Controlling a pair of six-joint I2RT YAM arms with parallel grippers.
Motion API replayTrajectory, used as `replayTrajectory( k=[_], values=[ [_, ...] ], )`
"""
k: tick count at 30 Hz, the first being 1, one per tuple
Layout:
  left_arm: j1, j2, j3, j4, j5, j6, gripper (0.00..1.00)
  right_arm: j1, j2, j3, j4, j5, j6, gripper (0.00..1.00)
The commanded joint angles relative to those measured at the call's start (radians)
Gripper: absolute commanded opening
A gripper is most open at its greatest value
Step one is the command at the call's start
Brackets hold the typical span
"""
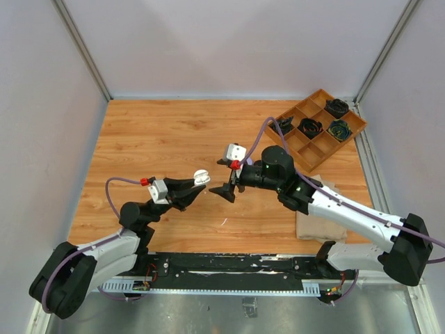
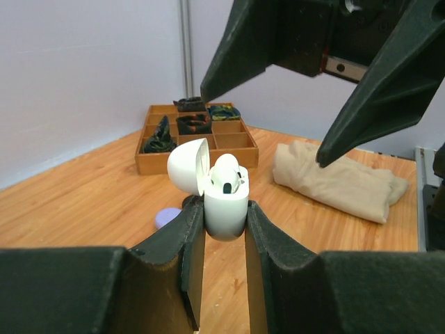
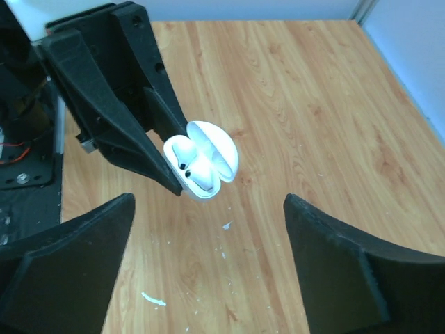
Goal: Insert the wireless bluetooth earbuds into the charging case
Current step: Close the charging case.
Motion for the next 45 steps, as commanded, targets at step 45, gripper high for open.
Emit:
replayTrajectory(
  k=[45],
  values=[
    [0.003,0.096,0.000,-0.046,-0.020,-0.053,0.00,-0.050,0.104,0.183,-0.352,-0.144,-0.226,0.99]
  ],
)
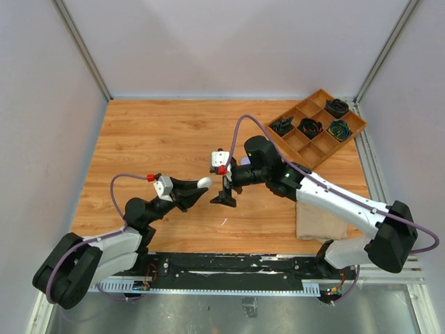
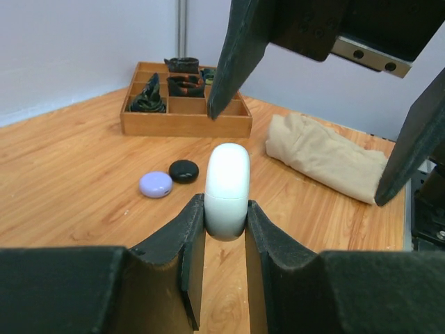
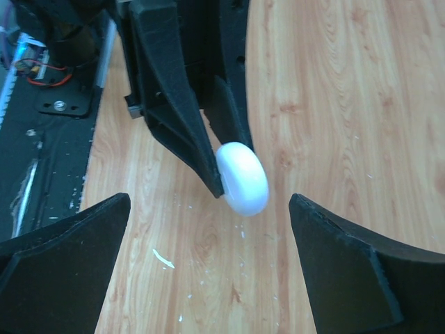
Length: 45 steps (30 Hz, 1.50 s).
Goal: Insert the wireless bluetooth earbuds into the charging case
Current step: Close the charging case, then place the charging case at the center of the board.
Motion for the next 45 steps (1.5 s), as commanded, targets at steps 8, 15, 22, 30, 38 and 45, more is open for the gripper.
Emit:
replayTrajectory(
  k=[8,15,22,30,38,45],
  values=[
    [0.003,0.053,0.075,-0.157,-0.111,-0.111,0.00,-0.008,-0.135,-0.106,0.006,0.542,0.165,0.99],
    [0.003,0.110,0.162,-0.278,-0.150,-0.252,0.00,-0.009,-0.260,-0.294,0.070,0.864,0.290,0.98],
    [0.003,0.258,0.299,-0.407,-0.104,-0.402,0.02,-0.009,-0.376,-0.518,0.212,1.028,0.370,0.99],
    [0.003,0.538,0.473,-0.423,-0.013,-0.593,0.07,-0.008,-0.495,-0.663,0.318,1.223,0.368,0.99],
    [-0.004,0.759,0.634,-0.533,-0.061,-0.663,0.14,-0.009,-0.600,-0.771,0.439,1.294,0.358,0.99],
    [-0.014,0.873,0.766,-0.631,-0.151,-0.649,0.21,-0.009,-0.562,-0.754,0.423,1.287,0.359,0.99]
  ],
)
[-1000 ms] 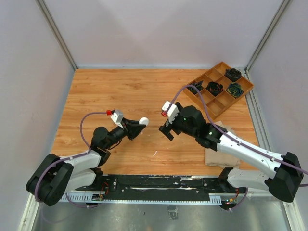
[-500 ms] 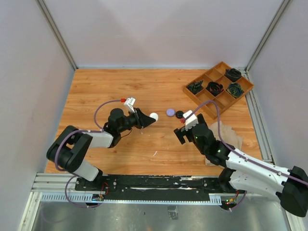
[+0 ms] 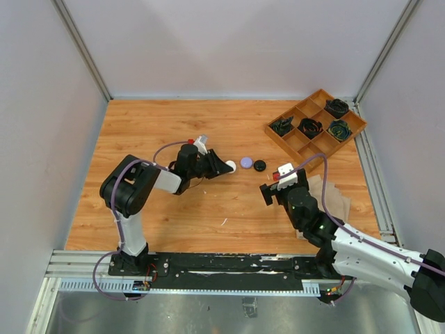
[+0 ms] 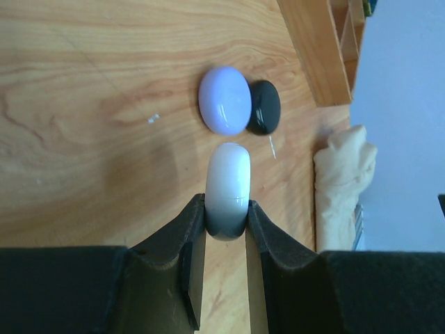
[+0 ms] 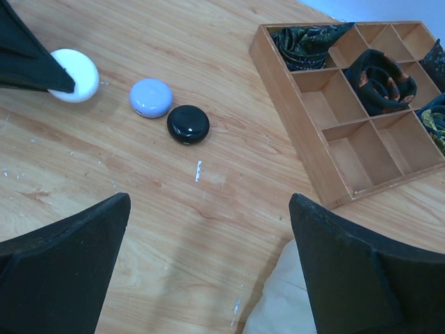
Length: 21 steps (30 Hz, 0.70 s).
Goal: Insert the wireless bluetooth earbuds into the charging case
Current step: Place the charging case at the center of the board.
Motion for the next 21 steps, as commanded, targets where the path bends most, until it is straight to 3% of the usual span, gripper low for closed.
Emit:
replayTrajectory(
  k=[1,10,21],
  values=[
    [-0.006,0.054,0.079,-0.065,-0.064,-0.003,0.22,-0.008,0.016,0.009,0.028,0.032,0.011,0.99],
    [-0.013,0.149,0.163,-0.078,-0.083,-0.015,0.30,-0.009,0.022,0.005,0.036,0.028,0.011,0.98],
    [-0.019,0.139,0.172,-0.158,-0.146,0.034,0.58,-0.009,0.028,0.007,0.037,0.023,0.013,0.98]
  ],
)
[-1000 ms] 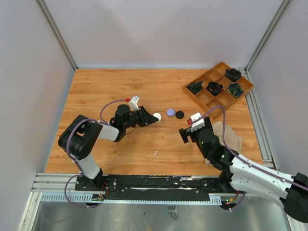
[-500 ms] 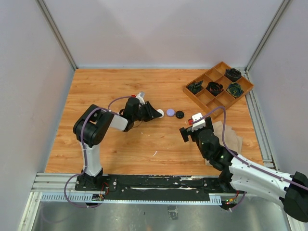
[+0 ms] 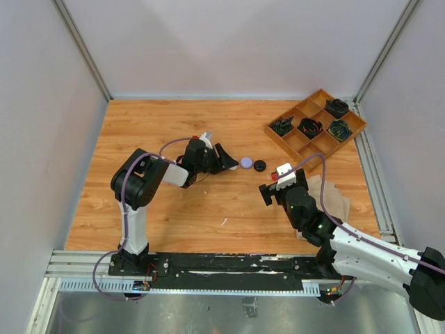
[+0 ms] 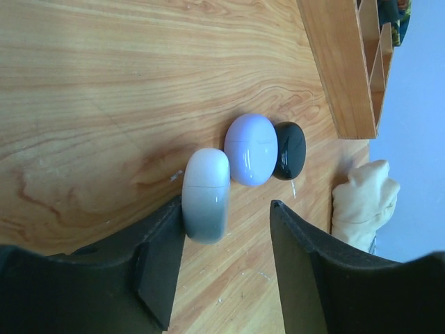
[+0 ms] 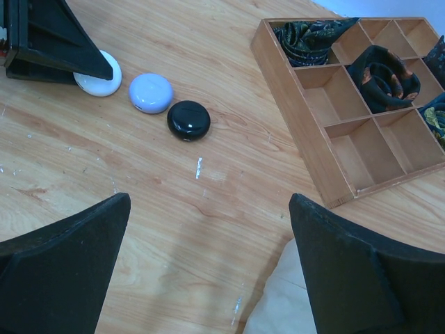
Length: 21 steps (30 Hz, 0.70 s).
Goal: Insert the wireless bluetooth earbuds into the charging case
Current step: Place the charging case at the center of the board.
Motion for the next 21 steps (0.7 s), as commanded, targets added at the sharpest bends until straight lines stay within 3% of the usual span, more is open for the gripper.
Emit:
replayTrajectory(
  k=[1,17,21],
  values=[
    [-0.012,-0.008,0.009,-0.089,-0.052,0.047,0.59,-0.009,-0.005,0.008,0.026,0.022,0.013,0.99],
    [-0.080,-0.119,0.068,-0.434,-0.312,0.252,0.74,-0.009,-0.038,0.019,-0.019,0.045,0.028,0.99],
    [-0.081,-0.164,0.064,-0.488,-0.340,0.267,0.80,-0.009,-0.055,0.052,-0.102,0.057,0.058,0.99]
  ],
)
